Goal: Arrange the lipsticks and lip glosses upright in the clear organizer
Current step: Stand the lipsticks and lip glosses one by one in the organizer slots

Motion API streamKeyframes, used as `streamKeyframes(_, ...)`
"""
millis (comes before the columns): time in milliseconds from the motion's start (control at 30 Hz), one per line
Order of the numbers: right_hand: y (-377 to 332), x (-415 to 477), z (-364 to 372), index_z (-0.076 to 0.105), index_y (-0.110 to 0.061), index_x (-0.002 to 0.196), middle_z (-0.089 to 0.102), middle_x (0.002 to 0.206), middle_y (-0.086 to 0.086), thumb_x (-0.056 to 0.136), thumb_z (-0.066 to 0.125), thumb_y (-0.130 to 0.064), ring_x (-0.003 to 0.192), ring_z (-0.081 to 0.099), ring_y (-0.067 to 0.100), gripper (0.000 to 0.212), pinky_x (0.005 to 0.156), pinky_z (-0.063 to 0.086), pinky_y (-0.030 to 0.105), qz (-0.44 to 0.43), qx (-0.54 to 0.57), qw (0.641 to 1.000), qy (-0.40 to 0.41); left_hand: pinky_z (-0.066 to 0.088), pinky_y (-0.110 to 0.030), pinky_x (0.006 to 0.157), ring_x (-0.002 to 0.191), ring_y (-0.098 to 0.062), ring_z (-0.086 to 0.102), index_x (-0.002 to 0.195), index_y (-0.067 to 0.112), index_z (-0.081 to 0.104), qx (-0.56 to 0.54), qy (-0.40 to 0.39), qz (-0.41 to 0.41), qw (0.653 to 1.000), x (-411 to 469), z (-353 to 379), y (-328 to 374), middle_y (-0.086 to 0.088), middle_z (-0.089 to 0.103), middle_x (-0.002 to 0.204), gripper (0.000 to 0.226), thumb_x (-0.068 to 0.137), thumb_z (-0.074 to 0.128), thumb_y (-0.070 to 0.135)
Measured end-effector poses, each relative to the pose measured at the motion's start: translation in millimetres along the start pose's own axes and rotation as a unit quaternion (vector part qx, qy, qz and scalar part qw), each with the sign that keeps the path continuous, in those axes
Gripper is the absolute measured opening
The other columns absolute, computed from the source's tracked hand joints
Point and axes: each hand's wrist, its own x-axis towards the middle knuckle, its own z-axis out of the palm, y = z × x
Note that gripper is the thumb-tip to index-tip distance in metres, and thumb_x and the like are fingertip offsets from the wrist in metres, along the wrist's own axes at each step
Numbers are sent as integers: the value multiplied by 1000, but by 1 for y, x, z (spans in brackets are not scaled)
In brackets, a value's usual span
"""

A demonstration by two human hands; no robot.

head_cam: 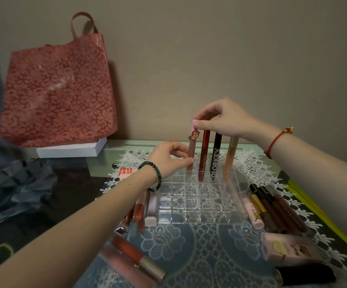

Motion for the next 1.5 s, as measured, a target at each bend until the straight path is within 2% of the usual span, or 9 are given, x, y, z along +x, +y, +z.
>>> streamKeyframes(100,0,0,-1,71,-17,83,69,83,-1,78,68,-24,78,60,7,8,69,45,10,1,-30,999,-14,38,-9,71,66,17,54,71,36,58,14,-3,3,1000,-1,1,-2,20,61,67,18,70,75,30)
streamKeyframes(267,-1,0,0,72,-19,81,71,89,2,78,68,-24,82,59,9,7,69,45,14,-3,-58,998,-31,38,-8,72,72,12,54,74,35,58,16,-7,5,1000,-2,1,-1,20,61,69,18,70,74,31)
streamKeyframes(467,-2,1,-1,72,-21,82,70,88,-3,77,68,-26,76,57,3,8,63,43,8,-1,-63,997,-46,41,-18,77,79,8,56,79,33,58,14,-6,4,1000,-2,2,-4,20,61,71,19,70,74,32)
streamKeyframes(600,-2,1,0,72,-21,83,69,87,-5,77,68,-27,77,57,1,9,70,44,13,-3,-64,997,-53,39,-11,75,77,10,55,75,36,54,7,-7,8,1000,-3,1,-2,20,60,71,21,71,74,30)
streamKeyframes(700,-2,1,-1,71,-22,81,68,85,-6,77,68,-26,75,56,0,7,71,44,14,-6,-69,996,-58,41,-15,78,76,11,55,74,38,52,4,-6,10,1000,-4,1,-1,20,60,70,24,71,74,28)
streamKeyframes(967,-5,-2,-5,71,-20,88,68,89,-6,78,68,-29,77,56,-2,14,74,44,15,-13,-86,994,-65,38,-7,75,79,7,56,77,37,53,-4,-12,14,1000,-6,-4,0,22,61,73,25,72,74,25)
streamKeyframes(1167,-7,-4,-8,70,-18,95,68,94,-3,77,68,-32,80,56,-2,23,74,44,12,-13,-92,994,-57,43,-13,79,90,-5,61,91,32,58,-2,-10,13,1000,-9,-9,-3,16,64,82,24,72,73,27)
streamKeyframes(1333,-11,-11,-14,67,-17,99,67,95,-1,79,67,-27,76,54,-4,22,62,40,1,-19,-103,994,-38,45,-21,87,95,-6,60,97,30,59,0,-1,11,1000,-14,-18,-5,17,63,87,28,73,73,28)
streamKeyframes(1500,-16,-21,-22,63,-20,106,64,100,-1,80,65,-27,89,55,8,27,66,39,7,-27,-105,994,-16,47,-27,91,99,-11,59,97,29,59,4,15,22,1000,-23,-36,-2,9,65,94,28,73,73,26)
